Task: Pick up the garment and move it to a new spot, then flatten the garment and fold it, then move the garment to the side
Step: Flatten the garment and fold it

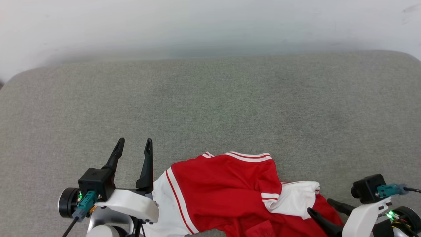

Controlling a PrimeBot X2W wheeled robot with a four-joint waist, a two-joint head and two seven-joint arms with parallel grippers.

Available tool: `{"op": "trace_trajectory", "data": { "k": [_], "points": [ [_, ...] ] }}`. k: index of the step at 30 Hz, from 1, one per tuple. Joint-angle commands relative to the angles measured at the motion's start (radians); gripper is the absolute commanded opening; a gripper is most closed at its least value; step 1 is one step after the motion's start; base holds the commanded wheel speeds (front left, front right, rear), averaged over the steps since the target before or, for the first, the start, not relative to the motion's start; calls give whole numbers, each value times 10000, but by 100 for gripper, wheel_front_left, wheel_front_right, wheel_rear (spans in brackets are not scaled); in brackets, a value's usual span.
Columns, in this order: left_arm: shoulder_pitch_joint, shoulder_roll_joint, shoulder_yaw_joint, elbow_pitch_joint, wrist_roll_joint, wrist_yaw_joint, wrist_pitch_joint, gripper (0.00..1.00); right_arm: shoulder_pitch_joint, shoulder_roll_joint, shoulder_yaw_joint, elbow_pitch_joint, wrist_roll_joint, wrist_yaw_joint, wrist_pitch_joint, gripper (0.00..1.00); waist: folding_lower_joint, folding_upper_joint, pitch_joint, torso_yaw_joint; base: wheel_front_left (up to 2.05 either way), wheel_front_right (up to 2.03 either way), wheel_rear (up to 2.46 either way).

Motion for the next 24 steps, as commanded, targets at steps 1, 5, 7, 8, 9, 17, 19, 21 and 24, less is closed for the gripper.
{"op": "trace_trajectory", "data": {
  "k": [1, 5, 7, 8, 9, 17, 19, 21, 24],
  "points": [
    [-130, -2, -7, -20, -12, 7, -59, 100, -110, -36, 35, 13, 31, 1, 138, 100, 0, 0, 79, 55, 0, 0, 0],
    [-232, -29, -37, -8, 1, -5, -113, 100, -462, 5, 279, 267, 164, 1, 548, 100, 0, 0, 276, 208, 0, 0, 0],
    [-283, -22, -26, 33, -16, 0, -143, 100, -595, 63, 478, 396, 279, 1, 641, 100, 0, 0, 359, 281, 0, 0, 0],
    [-310, -31, -26, 40, -26, -6, -160, 100, -656, 81, 560, 465, 340, 1, 698, 100, 0, 0, 391, 320, 0, 0, 0],
    [-325, -34, -27, 60, -27, -2, -166, 100, -704, 72, 646, 517, 347, 1, 723, 65, 0, 0, 414, 354, 0, 0, 0],
    [-313, -12, 23, 131, -83, 80, -250, 100, -1239, -44, 678, 387, 294, 1, 455, 0, 0, 0, 443, 429, 0, 0, 0],
    [-303, 15, 49, 127, -97, 85, -266, 100, -1417, -107, 435, 338, 217, -1, 282, 0, 0, 0, 438, 392, 0, 0, 0],
    [-328, 20, 39, 109, -74, 105, -261, 100, -1664, -118, 24, 369, 114, 1, 82, 0, 0, 0, 443, 349, 0, 0, 0],
    [-372, 31, 10, 60, -51, 125, -230, 100, -2011, -157, -797, 684, -45, -1, -210, 0, 0, 0, 474, 305, 0, 0, 0]
  ]
}}
